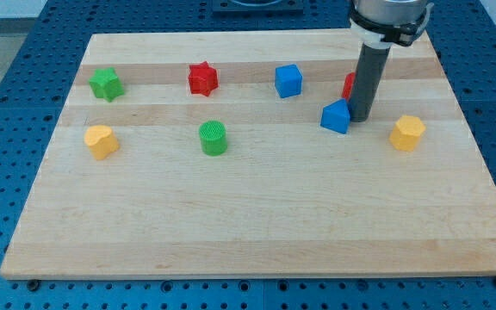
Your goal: Push the blue blocks up towards the top center of the board
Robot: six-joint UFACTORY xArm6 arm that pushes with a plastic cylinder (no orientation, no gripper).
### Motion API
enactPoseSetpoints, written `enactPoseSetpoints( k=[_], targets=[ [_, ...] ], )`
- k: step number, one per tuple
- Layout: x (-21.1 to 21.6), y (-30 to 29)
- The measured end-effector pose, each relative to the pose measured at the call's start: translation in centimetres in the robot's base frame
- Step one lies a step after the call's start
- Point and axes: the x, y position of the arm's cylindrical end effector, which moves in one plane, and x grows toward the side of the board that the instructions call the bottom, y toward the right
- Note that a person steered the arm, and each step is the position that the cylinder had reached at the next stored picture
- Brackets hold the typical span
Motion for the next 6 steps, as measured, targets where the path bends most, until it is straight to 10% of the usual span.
enactPoseSetpoints(
  k=[6],
  targets=[
    [5.4,-4.7]
  ],
)
